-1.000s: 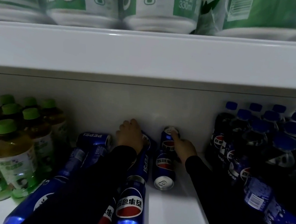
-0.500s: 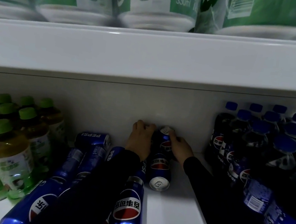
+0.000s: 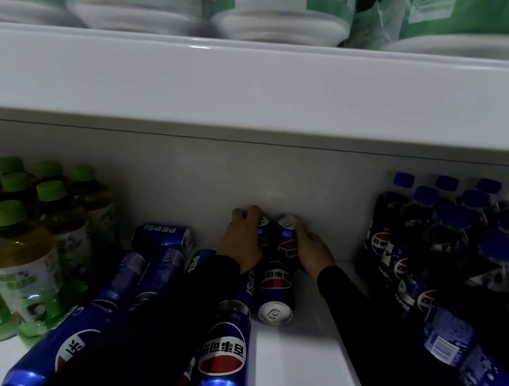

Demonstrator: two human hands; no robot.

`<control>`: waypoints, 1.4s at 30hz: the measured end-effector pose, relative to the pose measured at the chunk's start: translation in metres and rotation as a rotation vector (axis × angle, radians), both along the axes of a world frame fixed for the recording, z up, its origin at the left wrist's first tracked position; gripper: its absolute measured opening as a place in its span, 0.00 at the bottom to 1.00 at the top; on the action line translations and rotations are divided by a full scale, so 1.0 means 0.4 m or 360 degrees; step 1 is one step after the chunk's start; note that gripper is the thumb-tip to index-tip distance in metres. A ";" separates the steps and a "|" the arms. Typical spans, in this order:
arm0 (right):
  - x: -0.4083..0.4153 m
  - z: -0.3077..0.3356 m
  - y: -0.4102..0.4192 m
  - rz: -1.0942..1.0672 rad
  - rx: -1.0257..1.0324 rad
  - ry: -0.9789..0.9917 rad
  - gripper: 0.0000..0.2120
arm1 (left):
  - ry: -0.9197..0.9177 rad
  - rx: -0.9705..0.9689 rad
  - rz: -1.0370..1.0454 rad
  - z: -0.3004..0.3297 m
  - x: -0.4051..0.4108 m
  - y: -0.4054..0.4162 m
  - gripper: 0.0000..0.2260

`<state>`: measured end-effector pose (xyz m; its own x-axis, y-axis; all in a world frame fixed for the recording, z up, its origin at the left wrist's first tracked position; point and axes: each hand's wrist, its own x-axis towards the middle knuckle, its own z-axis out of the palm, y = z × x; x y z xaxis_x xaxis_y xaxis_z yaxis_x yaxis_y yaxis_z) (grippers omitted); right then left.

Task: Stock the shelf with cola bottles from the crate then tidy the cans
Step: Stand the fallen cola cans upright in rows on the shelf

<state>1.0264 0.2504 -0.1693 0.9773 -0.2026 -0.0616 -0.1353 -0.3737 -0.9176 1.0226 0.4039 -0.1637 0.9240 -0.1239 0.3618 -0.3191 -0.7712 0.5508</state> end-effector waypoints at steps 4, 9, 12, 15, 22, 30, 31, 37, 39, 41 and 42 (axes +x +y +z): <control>0.006 -0.002 -0.001 -0.0055 -0.0029 0.0005 0.30 | 0.0018 -0.0060 -0.0027 -0.001 0.001 -0.002 0.20; 0.014 0.000 -0.009 -0.0073 -0.0038 0.0001 0.30 | 0.0042 -0.0077 -0.0086 -0.006 0.002 -0.001 0.21; 0.012 -0.010 -0.011 -0.0055 -0.0025 0.0021 0.31 | 0.0096 -0.0091 -0.0150 -0.004 0.003 0.007 0.21; 0.004 -0.010 -0.013 -0.0056 -0.0008 0.0003 0.32 | 0.0128 -0.0133 -0.0172 0.012 0.002 0.021 0.17; -0.015 0.009 -0.015 -0.0154 -0.0168 -0.0394 0.25 | -0.0023 0.0134 0.0499 0.038 0.070 0.203 0.16; -0.010 -0.009 0.026 0.0346 -0.1329 -0.0647 0.23 | 0.0768 0.0388 0.0900 -0.026 0.112 0.356 0.31; -0.008 -0.013 0.026 0.0390 -0.1421 -0.0673 0.23 | 0.0787 0.0292 0.0938 -0.031 0.111 0.357 0.35; -0.009 -0.013 0.026 0.0465 -0.1581 -0.0726 0.36 | 0.0628 0.0030 0.0875 -0.023 0.106 0.371 0.37; -0.008 -0.013 0.026 0.0475 -0.1556 -0.0689 0.41 | 0.0581 -0.0029 0.0859 -0.019 0.091 0.352 0.38; -0.008 -0.011 0.027 0.0474 -0.1559 -0.0691 0.42 | 0.0459 0.0051 0.0876 -0.006 0.076 0.316 0.36; -0.009 -0.012 0.027 0.0475 -0.1566 -0.0701 0.42 | 0.0388 0.0125 0.0892 0.001 0.069 0.294 0.33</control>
